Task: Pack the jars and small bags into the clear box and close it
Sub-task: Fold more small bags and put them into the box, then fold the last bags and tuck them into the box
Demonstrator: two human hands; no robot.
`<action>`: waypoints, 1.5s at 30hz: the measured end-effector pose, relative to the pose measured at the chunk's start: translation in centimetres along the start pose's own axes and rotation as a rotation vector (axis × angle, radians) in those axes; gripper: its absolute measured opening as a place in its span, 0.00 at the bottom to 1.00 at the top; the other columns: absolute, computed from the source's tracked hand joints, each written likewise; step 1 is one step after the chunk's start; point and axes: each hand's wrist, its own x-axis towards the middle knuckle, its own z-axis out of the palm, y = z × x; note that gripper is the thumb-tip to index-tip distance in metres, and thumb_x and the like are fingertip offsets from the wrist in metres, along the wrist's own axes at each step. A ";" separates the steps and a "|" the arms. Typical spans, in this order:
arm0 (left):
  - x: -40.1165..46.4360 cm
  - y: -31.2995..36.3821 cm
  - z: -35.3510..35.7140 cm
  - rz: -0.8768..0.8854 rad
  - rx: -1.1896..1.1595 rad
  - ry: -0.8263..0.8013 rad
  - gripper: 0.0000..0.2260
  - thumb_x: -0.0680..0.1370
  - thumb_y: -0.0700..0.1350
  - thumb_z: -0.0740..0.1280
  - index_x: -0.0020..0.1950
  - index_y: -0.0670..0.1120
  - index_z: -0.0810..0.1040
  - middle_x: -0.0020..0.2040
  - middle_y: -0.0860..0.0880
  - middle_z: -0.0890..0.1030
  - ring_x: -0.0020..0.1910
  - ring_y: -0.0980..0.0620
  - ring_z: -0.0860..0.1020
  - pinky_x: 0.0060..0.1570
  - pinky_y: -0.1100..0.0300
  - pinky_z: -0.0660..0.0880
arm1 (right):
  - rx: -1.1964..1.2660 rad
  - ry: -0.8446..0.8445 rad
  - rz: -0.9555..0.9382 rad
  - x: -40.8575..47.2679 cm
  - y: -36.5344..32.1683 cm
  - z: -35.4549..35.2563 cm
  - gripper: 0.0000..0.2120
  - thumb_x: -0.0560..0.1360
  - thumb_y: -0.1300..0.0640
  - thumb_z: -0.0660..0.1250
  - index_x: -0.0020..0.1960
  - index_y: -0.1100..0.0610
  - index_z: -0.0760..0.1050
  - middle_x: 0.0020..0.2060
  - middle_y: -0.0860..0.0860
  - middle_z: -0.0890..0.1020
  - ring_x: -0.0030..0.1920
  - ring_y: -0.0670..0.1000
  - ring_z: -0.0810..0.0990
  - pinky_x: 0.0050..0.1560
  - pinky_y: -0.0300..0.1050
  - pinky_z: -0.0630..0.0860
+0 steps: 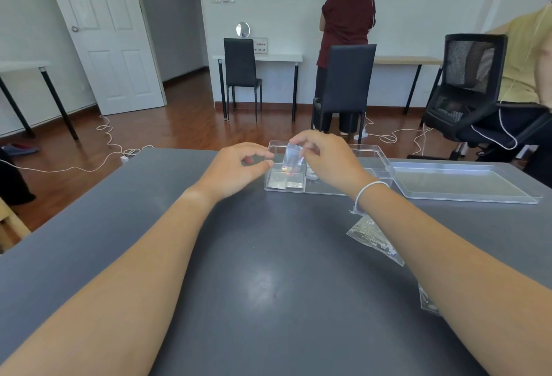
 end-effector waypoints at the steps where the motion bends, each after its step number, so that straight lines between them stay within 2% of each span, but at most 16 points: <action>1: 0.0 0.0 0.0 0.004 -0.001 0.002 0.06 0.73 0.48 0.68 0.45 0.59 0.80 0.50 0.65 0.76 0.49 0.51 0.75 0.51 0.66 0.70 | -0.035 -0.027 0.004 0.1 0.1 0.1 0.15 0.76 0.64 0.56 0.54 0.50 0.76 0.44 0.50 0.81 0.54 0.55 0.74 0.61 0.53 0.67; 4: -0.1 0.0 0.0 0.014 0.002 0.006 0.07 0.73 0.48 0.68 0.44 0.62 0.79 0.51 0.65 0.77 0.48 0.50 0.76 0.51 0.66 0.70 | -0.113 -0.067 0.012 0.1 0.1 0.5 0.17 0.77 0.62 0.54 0.54 0.47 0.76 0.46 0.49 0.83 0.56 0.53 0.69 0.59 0.48 0.58; 8: -0.1 0.1 0.0 0.020 -0.002 0.006 0.07 0.73 0.48 0.68 0.43 0.62 0.79 0.50 0.66 0.77 0.48 0.50 0.76 0.50 0.67 0.70 | -0.163 -0.084 -0.004 0.1 -0.1 0.6 0.17 0.77 0.60 0.53 0.55 0.46 0.77 0.51 0.47 0.82 0.59 0.51 0.67 0.58 0.45 0.55; 13: 0.0 0.1 -0.1 0.013 0.008 0.000 0.06 0.73 0.48 0.68 0.45 0.61 0.79 0.50 0.66 0.76 0.49 0.50 0.76 0.50 0.66 0.71 | -0.270 -0.027 -0.056 -0.1 -0.2 0.3 0.16 0.78 0.60 0.54 0.56 0.48 0.78 0.58 0.49 0.78 0.60 0.55 0.69 0.60 0.50 0.59; 19: -0.1 0.1 -0.1 0.004 0.017 -0.005 0.06 0.73 0.49 0.67 0.44 0.62 0.79 0.50 0.67 0.76 0.49 0.51 0.76 0.49 0.67 0.70 | -0.214 0.033 -0.095 -1.4 -0.2 -0.8 0.14 0.78 0.60 0.56 0.55 0.50 0.78 0.57 0.50 0.79 0.59 0.55 0.71 0.63 0.53 0.60; 24: -0.1 0.3 0.0 0.006 0.039 0.009 0.06 0.73 0.49 0.67 0.43 0.63 0.78 0.50 0.68 0.76 0.48 0.52 0.76 0.47 0.68 0.68 | -0.137 0.072 -0.110 -3.7 0.5 -2.8 0.12 0.77 0.60 0.58 0.52 0.51 0.79 0.54 0.50 0.80 0.57 0.55 0.73 0.63 0.58 0.66; 26: -0.2 0.4 0.1 0.014 0.057 0.021 0.07 0.73 0.50 0.67 0.43 0.63 0.78 0.50 0.66 0.77 0.48 0.52 0.76 0.47 0.67 0.69 | -0.121 0.085 -0.099 -4.9 1.1 -3.6 0.11 0.77 0.60 0.59 0.51 0.52 0.79 0.52 0.49 0.80 0.56 0.54 0.73 0.62 0.55 0.68; 28: -0.3 0.7 0.2 0.023 0.074 0.032 0.06 0.74 0.50 0.67 0.43 0.63 0.78 0.51 0.62 0.78 0.49 0.52 0.75 0.48 0.66 0.69 | -0.098 0.106 -0.091 -6.0 1.7 -4.5 0.11 0.76 0.60 0.60 0.51 0.52 0.79 0.49 0.47 0.80 0.55 0.52 0.74 0.59 0.48 0.69; 32: -0.4 1.4 0.6 0.070 0.146 0.104 0.06 0.74 0.48 0.65 0.47 0.57 0.80 0.55 0.55 0.80 0.52 0.54 0.75 0.53 0.63 0.69 | -0.090 0.106 -0.063 -8.2 2.6 -5.8 0.10 0.76 0.60 0.61 0.51 0.53 0.80 0.44 0.45 0.78 0.49 0.47 0.72 0.50 0.36 0.64; 35: -0.7 2.4 1.3 0.121 0.232 0.191 0.08 0.75 0.48 0.65 0.50 0.53 0.81 0.54 0.54 0.80 0.55 0.51 0.74 0.55 0.61 0.66 | -0.084 0.082 -0.023 -9.7 3.3 -6.7 0.09 0.75 0.60 0.62 0.50 0.54 0.80 0.42 0.45 0.77 0.47 0.48 0.73 0.48 0.38 0.66; 39: -1.6 4.6 2.7 0.187 0.261 0.263 0.08 0.75 0.47 0.65 0.52 0.52 0.81 0.51 0.54 0.79 0.53 0.50 0.70 0.53 0.64 0.62 | -0.066 0.002 0.056 -11.6 4.5 -8.1 0.08 0.75 0.56 0.63 0.51 0.52 0.80 0.47 0.47 0.80 0.50 0.47 0.75 0.52 0.39 0.68; 45: -3.3 8.2 6.6 0.238 0.147 0.169 0.08 0.74 0.45 0.65 0.50 0.52 0.81 0.43 0.59 0.76 0.44 0.57 0.70 0.45 0.68 0.64 | -0.053 -0.069 0.129 -13.6 5.7 -9.8 0.04 0.73 0.53 0.65 0.43 0.45 0.78 0.43 0.43 0.80 0.45 0.42 0.75 0.42 0.30 0.67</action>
